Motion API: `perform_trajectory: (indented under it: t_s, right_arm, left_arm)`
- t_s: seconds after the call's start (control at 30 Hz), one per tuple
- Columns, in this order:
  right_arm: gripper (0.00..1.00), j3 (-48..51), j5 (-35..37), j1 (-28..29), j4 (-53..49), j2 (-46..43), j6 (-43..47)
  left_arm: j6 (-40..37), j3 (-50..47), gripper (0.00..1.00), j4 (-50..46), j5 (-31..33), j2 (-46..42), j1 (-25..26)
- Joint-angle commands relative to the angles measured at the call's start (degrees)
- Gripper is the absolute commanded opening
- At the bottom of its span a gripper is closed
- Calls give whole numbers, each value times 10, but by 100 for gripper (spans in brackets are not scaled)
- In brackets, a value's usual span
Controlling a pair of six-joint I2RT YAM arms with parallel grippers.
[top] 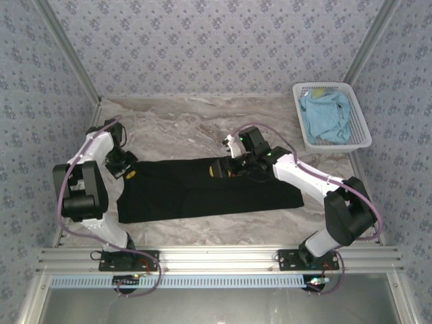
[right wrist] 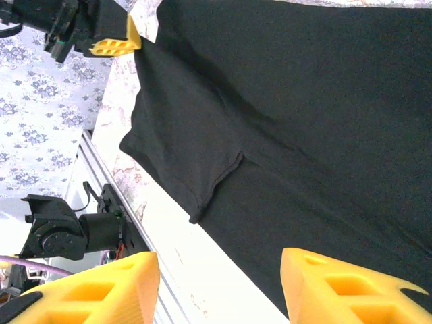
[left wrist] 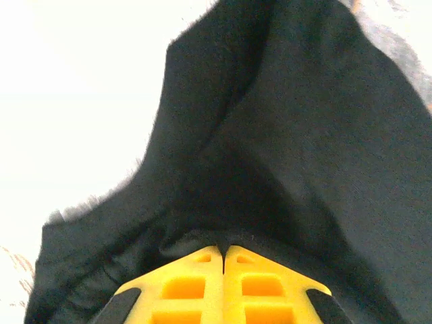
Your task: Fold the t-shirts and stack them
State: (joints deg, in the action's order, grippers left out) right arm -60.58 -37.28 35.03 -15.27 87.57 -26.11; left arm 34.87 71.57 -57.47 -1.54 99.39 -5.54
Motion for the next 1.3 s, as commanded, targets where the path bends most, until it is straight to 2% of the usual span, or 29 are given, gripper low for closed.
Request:
perform_trajectory:
  t_s: [0.0, 0.1, 0.13, 0.17, 0.23, 0.33, 0.47, 0.6, 0.73, 0.87, 1.0, 1.13, 1.27]
  right_arm:
    - [53, -6, 10, -9, -23, -3, 0]
    - [52, 3, 36, -29, -37, -13, 0]
    - [52, 5, 53, -41, -50, -16, 3]
    - [52, 5, 75, -53, -68, -16, 8]
    - [50, 3, 123, -87, -114, -15, 22]
    - [47, 0, 188, -137, -170, -2, 43]
    - [41, -33, 261, -185, -247, 51, 75]
    - [40, -72, 316, -207, -299, 121, 89]
    - [39, -120, 348, -213, -330, 188, 81]
    - [41, -128, 374, -215, -350, 226, 62]
    - [42, -103, 379, -219, -357, 211, 25]
    - [43, -25, 354, -212, -345, 178, -41]
    - [45, 72, 318, -184, -308, 119, -161]
  left_arm:
    - [-25, 14, 8, 19, 62, 13, 2]
    - [-19, 26, 43, 11, 97, -3, 12]
    - [-14, 27, 48, 4, 114, -17, 22]
    - [-7, 27, 49, -4, 126, -32, 31]
    - [28, 8, 49, -22, 127, -81, 53]
    - [121, -59, 44, -16, 52, -150, 103]
    - [252, -152, 35, 45, -31, -187, 175]
    - [331, -213, 30, 119, -58, -175, 200]
    - [325, -206, 28, 148, -53, -105, 198]
    - [284, -150, 27, 153, -46, -10, 186]
    - [235, -46, 27, 149, -27, 84, 169]
    - [173, 124, 27, 134, -19, 202, 166]
    - [136, 318, 27, 115, -40, 315, 178]
